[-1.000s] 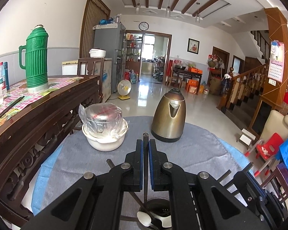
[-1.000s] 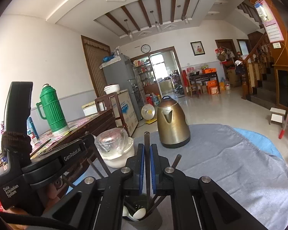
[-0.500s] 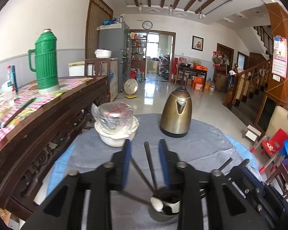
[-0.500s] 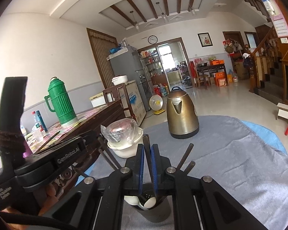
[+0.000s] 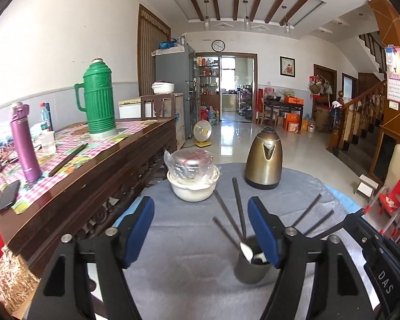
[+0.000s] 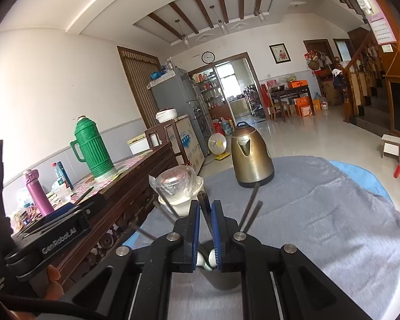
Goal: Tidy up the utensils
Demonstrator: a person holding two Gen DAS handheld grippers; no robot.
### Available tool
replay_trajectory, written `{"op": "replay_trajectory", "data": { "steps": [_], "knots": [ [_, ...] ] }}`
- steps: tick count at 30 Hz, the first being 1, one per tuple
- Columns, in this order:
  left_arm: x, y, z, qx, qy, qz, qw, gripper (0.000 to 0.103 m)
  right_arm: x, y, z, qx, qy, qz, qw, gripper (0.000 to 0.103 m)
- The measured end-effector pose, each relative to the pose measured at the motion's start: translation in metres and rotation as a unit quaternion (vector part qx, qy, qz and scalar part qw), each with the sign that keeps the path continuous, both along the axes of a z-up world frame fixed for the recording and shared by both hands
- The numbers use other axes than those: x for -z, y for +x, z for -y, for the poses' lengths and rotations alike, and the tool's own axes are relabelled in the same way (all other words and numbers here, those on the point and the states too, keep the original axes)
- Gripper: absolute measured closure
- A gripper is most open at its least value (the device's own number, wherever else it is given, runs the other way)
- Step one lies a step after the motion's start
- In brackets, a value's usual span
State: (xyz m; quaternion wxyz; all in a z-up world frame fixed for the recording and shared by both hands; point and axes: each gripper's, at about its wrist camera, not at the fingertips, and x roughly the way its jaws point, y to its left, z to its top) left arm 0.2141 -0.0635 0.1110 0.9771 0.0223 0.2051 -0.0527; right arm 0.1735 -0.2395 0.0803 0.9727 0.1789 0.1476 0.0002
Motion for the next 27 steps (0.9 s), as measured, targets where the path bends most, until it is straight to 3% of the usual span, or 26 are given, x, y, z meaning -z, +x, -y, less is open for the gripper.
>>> {"op": "replay_trajectory", "data": {
  "steps": [6,13,18,22,27],
  "knots": [
    [0.014,-0.029,0.000,0.006,0.020,-0.015,0.9997,0.016,0.009,-0.025,-0.001,-0.006,0.007,-0.026,1.000,0.088],
    [0.032,-0.052,-0.004,0.017,0.030,-0.048,0.9983,0.012,0.035,-0.049,0.007,-0.012,0.015,-0.087,0.996,0.069],
    [0.043,-0.071,-0.012,0.023,0.049,-0.056,0.9970,0.010,0.051,-0.071,0.008,-0.013,0.001,-0.123,0.992,0.069],
    [0.055,-0.080,-0.025,0.017,0.053,-0.064,0.9964,0.010,0.061,-0.087,0.008,0.010,-0.039,-0.138,0.990,0.068],
    [0.090,-0.078,-0.032,0.034,0.058,-0.100,0.9927,0.009,0.092,-0.080,0.029,0.006,-0.002,-0.176,0.984,0.068]
  ]
}}
